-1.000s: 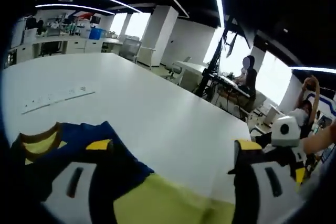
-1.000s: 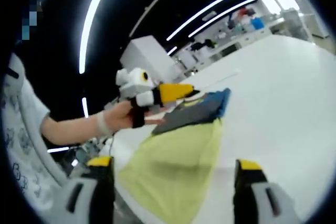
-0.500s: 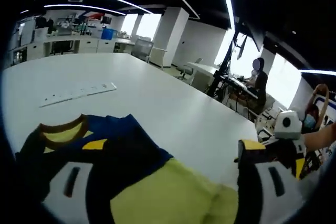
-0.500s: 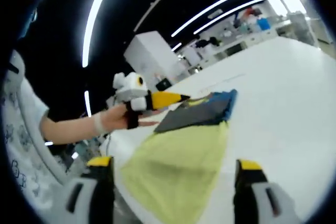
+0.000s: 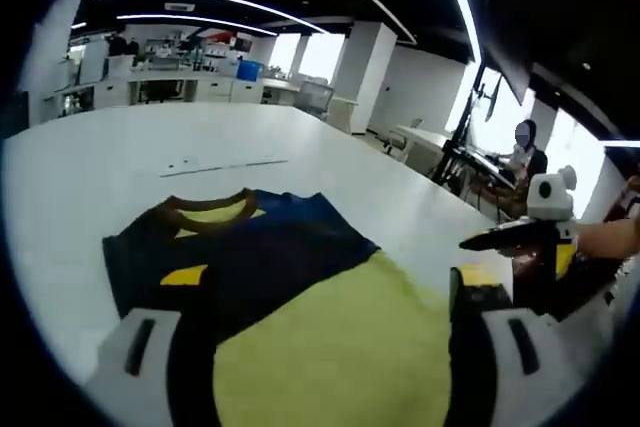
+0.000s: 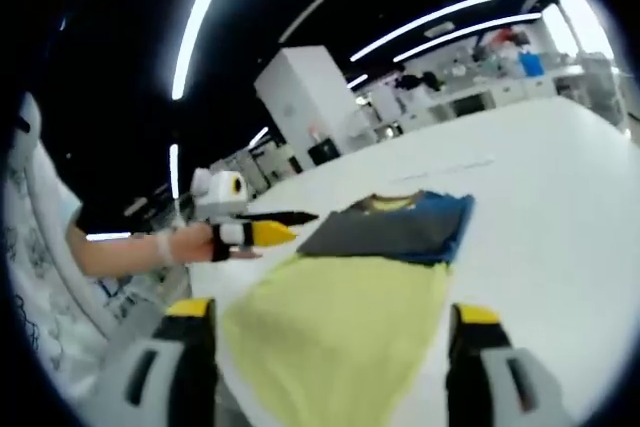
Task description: Fold the garment on the visible template until the final outline fits inside the template.
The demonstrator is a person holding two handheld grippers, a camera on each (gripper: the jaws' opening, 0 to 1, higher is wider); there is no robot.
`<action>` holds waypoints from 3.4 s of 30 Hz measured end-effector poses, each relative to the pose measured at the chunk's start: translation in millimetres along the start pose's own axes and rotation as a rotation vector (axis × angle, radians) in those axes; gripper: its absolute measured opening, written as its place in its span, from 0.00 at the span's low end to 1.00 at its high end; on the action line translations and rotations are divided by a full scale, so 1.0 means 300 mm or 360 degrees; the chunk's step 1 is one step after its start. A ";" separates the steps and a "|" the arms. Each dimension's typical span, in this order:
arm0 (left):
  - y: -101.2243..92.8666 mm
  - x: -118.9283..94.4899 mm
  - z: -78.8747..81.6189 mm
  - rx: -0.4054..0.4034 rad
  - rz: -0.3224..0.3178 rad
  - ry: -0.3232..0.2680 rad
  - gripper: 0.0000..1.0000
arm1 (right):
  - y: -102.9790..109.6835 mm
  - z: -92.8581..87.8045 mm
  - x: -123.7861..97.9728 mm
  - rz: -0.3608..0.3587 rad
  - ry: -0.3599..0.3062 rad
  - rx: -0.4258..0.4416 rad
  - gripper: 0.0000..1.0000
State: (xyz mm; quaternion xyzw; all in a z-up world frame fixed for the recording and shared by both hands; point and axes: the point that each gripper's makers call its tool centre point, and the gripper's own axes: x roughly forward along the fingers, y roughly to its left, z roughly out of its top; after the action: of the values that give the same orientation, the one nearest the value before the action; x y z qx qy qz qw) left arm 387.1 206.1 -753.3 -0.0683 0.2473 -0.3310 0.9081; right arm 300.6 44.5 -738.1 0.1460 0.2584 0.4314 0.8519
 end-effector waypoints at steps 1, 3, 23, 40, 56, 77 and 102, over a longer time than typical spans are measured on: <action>0.010 -0.016 -0.004 -0.0011 0.0013 -0.0002 0.95 | 0.000 0.005 0.001 -0.0006 0.0001 -0.0009 0.99; 0.031 -0.052 -0.016 -0.0028 0.0033 -0.0002 0.95 | 0.006 0.014 0.006 -0.0008 0.0003 -0.0030 0.99; 0.063 -0.299 -0.136 0.0010 0.0136 0.0075 0.89 | 0.080 -0.003 0.043 0.0076 0.0103 -0.0117 0.95; 0.107 -0.442 -0.257 -0.0023 0.0218 0.0179 0.72 | 0.094 -0.116 0.021 0.0060 0.0257 -0.0194 0.88; 0.120 -0.596 -0.436 -0.0133 0.0207 0.0423 0.49 | 0.040 -0.313 -0.099 -0.0042 0.0497 -0.0214 0.72; 0.107 -0.697 -0.602 -0.0399 0.0199 0.0635 0.28 | 0.029 -0.438 -0.152 -0.0067 0.0618 -0.0014 0.44; 0.080 -0.658 -0.652 -0.0540 0.0188 0.0644 0.00 | -0.040 -0.463 -0.134 -0.0145 0.0613 0.0171 0.00</action>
State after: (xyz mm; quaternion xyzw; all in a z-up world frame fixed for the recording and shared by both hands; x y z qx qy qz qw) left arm 173.9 357.7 -850.2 -0.1373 0.4793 -0.2383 0.8335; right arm 210.1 8.6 -845.5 0.0941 0.4455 0.3980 0.7964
